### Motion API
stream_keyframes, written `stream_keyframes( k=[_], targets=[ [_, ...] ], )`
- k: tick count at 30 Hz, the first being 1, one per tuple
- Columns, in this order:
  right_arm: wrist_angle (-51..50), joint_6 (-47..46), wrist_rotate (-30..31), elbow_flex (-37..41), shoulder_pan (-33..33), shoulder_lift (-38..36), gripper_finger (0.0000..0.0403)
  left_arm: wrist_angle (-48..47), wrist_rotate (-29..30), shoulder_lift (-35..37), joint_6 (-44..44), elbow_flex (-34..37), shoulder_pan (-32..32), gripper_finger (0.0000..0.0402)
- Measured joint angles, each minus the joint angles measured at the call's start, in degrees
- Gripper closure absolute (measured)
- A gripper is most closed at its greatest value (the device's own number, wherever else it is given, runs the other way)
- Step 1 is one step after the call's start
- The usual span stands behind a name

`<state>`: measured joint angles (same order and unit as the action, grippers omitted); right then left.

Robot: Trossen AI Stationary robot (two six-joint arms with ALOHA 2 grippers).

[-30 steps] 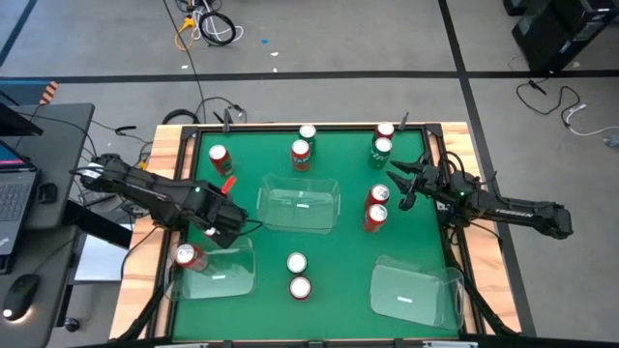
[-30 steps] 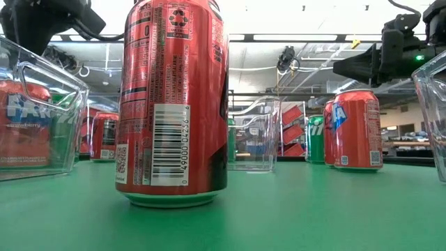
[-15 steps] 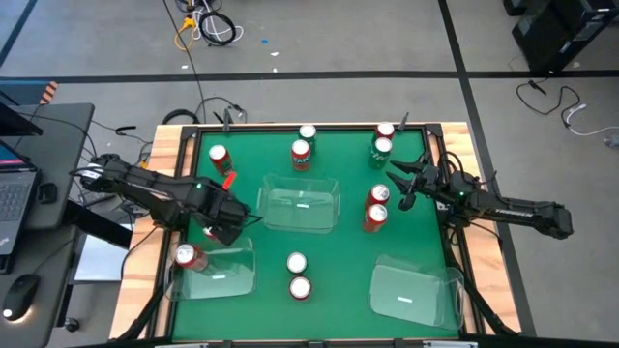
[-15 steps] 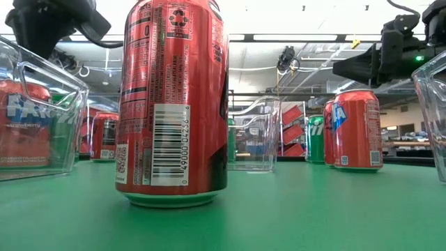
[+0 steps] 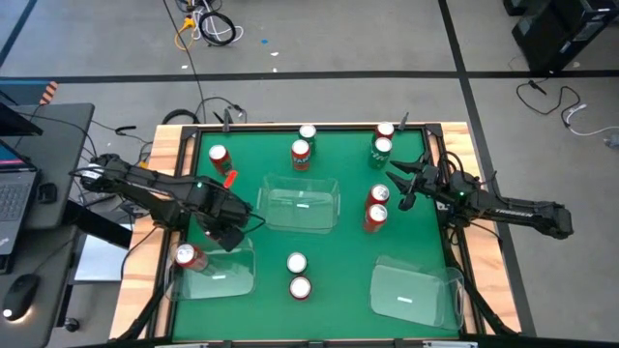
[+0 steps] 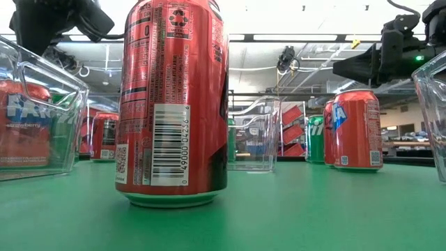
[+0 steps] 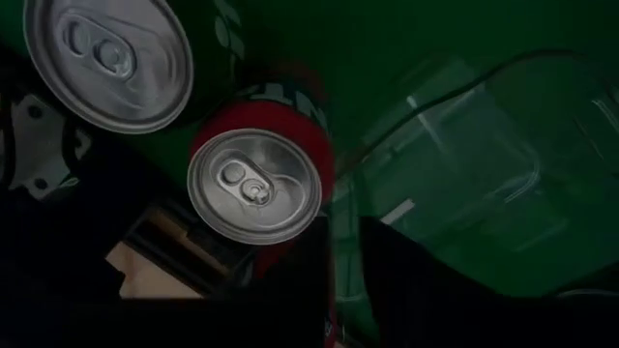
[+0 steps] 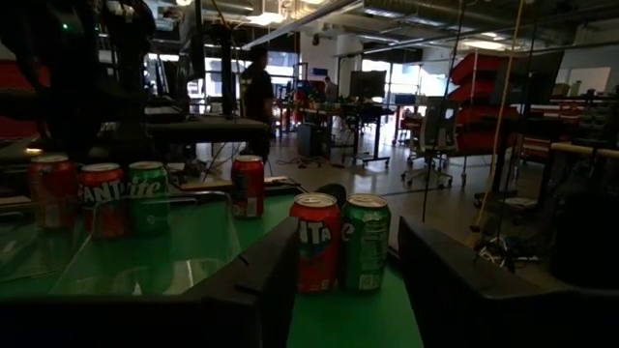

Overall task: Sort soda cans
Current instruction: Put the bottom left red soda can into the bottom left transparent bin

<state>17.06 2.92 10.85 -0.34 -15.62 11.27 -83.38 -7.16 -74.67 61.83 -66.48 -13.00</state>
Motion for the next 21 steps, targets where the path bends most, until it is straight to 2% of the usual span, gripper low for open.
stream_keyframes(
  k=[7,11,14,21],
  targets=[
    [0.0,-0.4,0.0,0.0,0.0,0.0,0.0227,-1.1,2.0,0.0,3.6,0.0,0.0,0.0162],
    [0.0,-0.4,0.0,0.0,0.0,0.0,0.0215,-3.4,2.2,0.0,3.5,0.0,0.0,0.0099],
    [0.0,-0.4,0.0,0.0,0.0,0.0,0.0205,-5.5,2.8,0.0,3.3,0.0,0.0,0.0085],
    [0.0,-0.4,0.0,0.0,0.0,0.0,0.0183,-4.1,1.4,0.0,1.7,3.6,0.0,0.0091]
  ],
)
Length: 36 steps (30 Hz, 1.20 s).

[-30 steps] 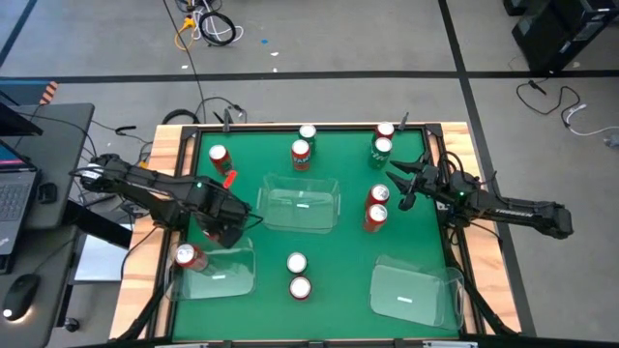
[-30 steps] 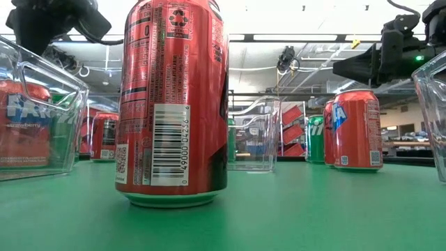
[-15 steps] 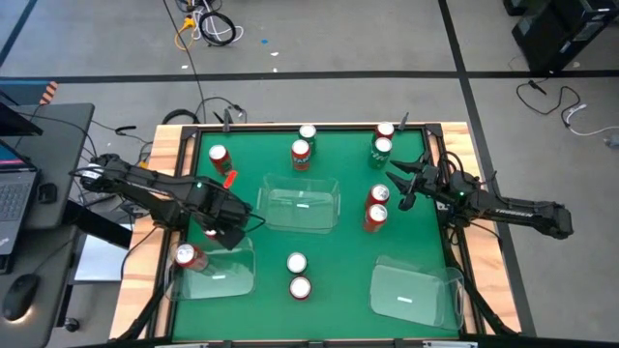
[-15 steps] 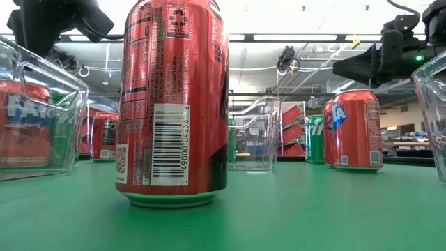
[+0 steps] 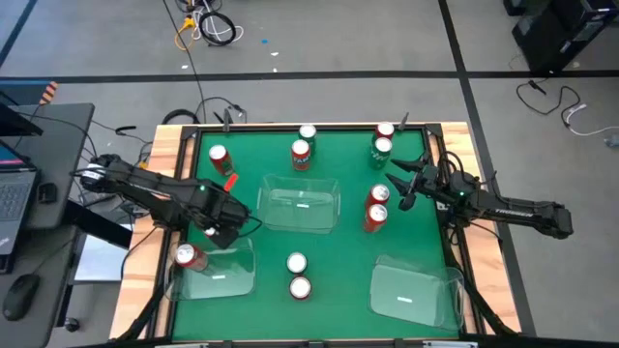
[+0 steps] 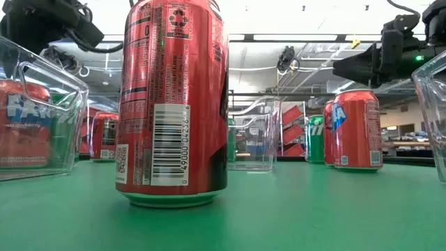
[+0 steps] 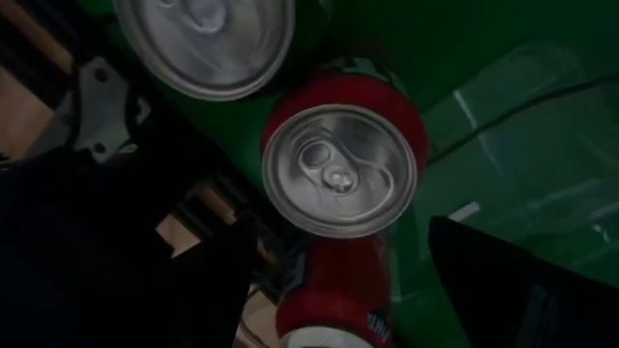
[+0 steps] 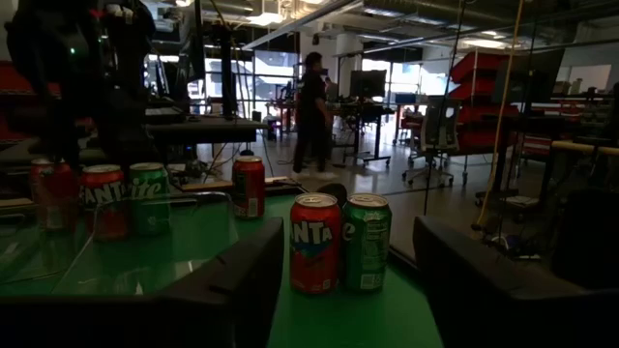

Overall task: Sort soda cans
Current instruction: Put the bottom left red soda can into the bottom left transparent bin

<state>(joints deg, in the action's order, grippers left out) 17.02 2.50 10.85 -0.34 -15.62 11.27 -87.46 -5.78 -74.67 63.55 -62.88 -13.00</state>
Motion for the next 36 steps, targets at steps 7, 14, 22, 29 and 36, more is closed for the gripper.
stream_keyframes(
  k=[7,14,22,29,36],
  targets=[
    [0.0,0.0,0.0,0.0,0.0,0.0,0.0168,0.6,1.6,0.1,-1.8,0.6,1.6,0.0091],
    [-0.1,0.0,0.0,0.0,0.0,0.0,0.0160,1.3,1.7,0.1,-3.1,0.6,3.9,0.0091],
    [-0.5,0.0,0.0,0.0,0.0,0.0,0.0150,4.9,0.0,0.1,-4.4,3.0,4.4,0.0091],
    [-0.4,0.0,0.0,0.0,0.0,0.0,0.0146,2.9,0.7,0.2,-5.0,6.5,4.5,0.0091],
    [0.0,0.0,0.0,0.0,0.0,0.0,0.0148,4.8,0.7,0.1,-5.0,3.3,4.4,0.0092]
  ],
)
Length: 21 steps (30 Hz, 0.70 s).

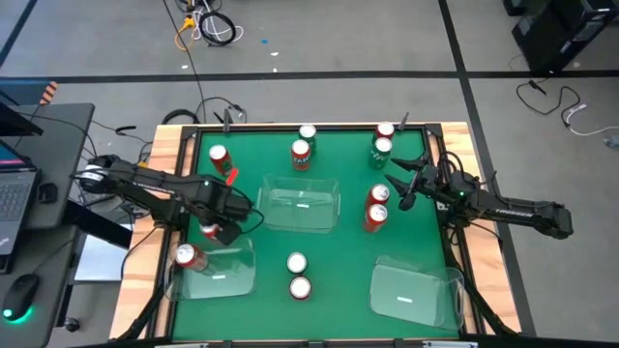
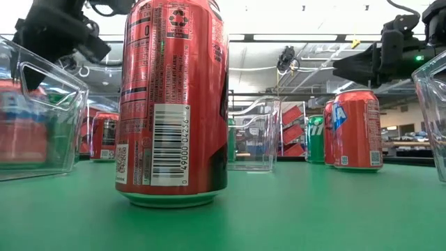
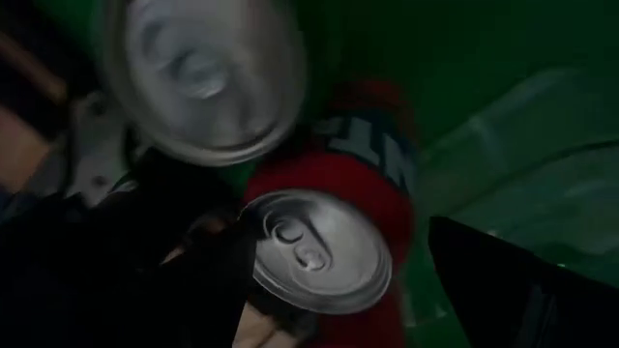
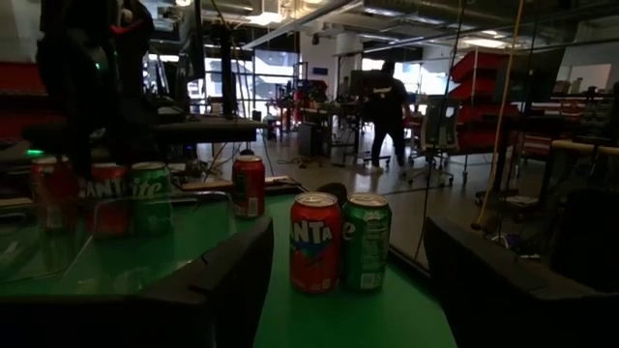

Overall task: Sort soda cans
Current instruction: Put the bottom left red soda can into the bottom left transparent bin

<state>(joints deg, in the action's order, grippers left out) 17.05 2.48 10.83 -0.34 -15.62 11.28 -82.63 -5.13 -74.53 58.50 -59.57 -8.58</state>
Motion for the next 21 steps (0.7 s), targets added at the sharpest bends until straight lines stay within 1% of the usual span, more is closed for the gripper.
stream_keyframes(
  k=[5,10,12,21],
  targets=[
    [0.0,0.0,0.0,0.0,0.0,0.1,0.0148,-0.6,0.9,-0.1,1.1,-2.9,0.0,0.0092],
    [0.0,0.0,0.0,0.0,0.0,0.1,0.0148,-3.6,0.1,-0.1,3.1,-3.1,0.0,0.0092],
    [0.0,0.0,0.0,0.0,0.0,0.1,0.0148,-3.2,-0.1,-0.1,3.2,-3.1,0.0,0.0092],
    [-0.1,0.0,0.0,0.0,0.0,0.5,0.0148,-0.4,-1.6,0.0,2.1,1.5,0.0,0.0092]
  ],
)
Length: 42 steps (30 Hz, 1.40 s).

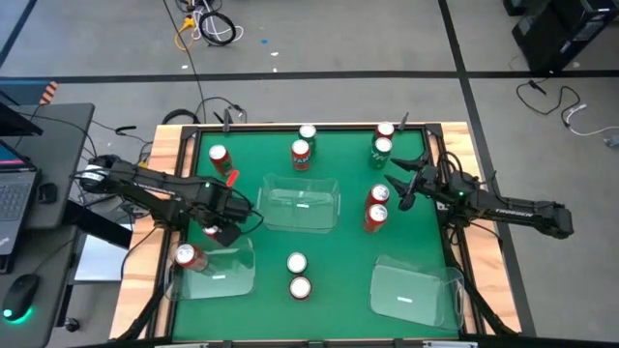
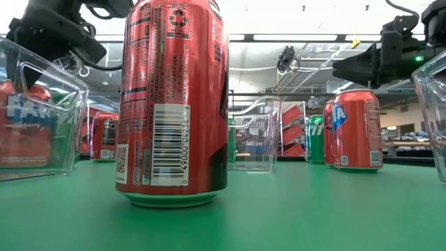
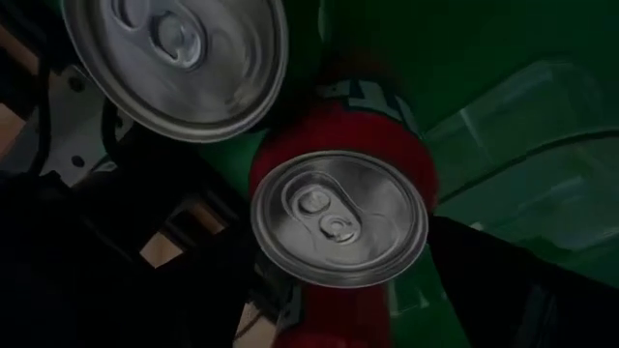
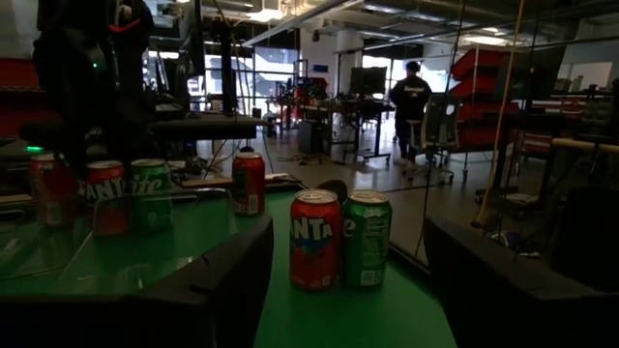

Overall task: Sort soda cans
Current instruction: Put the bottom left red soda can into the bottom left transparent bin

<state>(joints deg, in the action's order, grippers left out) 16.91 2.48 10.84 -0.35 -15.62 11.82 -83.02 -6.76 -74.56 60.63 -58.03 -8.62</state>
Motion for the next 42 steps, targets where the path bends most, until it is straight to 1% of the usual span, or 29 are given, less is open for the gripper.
stream_keyframes(
  k=[9,18,20,24,27,31,39,42],
  targets=[
    [0.5,0.0,0.0,0.0,0.0,0.3,0.0144,1.5,0.5,0.1,-1.4,0.7,0.0,0.0092],
    [0.3,0.0,0.0,0.0,0.0,0.3,0.0140,3.5,1.4,0.2,-1.8,3.1,0.0,0.0092],
    [0.3,0.0,0.0,0.0,0.0,0.3,0.0139,3.5,1.8,0.2,-2.1,3.1,0.0,0.0097],
    [0.4,0.0,0.0,0.0,0.0,0.3,0.0141,3.1,1.5,0.2,-3.4,2.9,0.0,0.0120],
    [0.5,0.0,0.0,0.0,0.0,0.3,0.0142,1.5,2.5,-0.1,-4.5,0.8,0.0,0.0137],
    [0.5,0.0,0.0,0.0,0.0,0.3,0.0141,-1.8,6.0,-0.2,-4.9,-3.4,0.0,0.0143],
    [0.5,0.0,0.0,0.0,0.0,0.3,0.0142,-6.7,5.9,-0.1,-5.0,-10.7,0.0,0.0146],
    [0.5,0.0,0.0,0.0,0.0,0.3,0.0142,-6.6,5.6,-0.2,-5.4,-13.6,0.0,0.0146]
  ],
)
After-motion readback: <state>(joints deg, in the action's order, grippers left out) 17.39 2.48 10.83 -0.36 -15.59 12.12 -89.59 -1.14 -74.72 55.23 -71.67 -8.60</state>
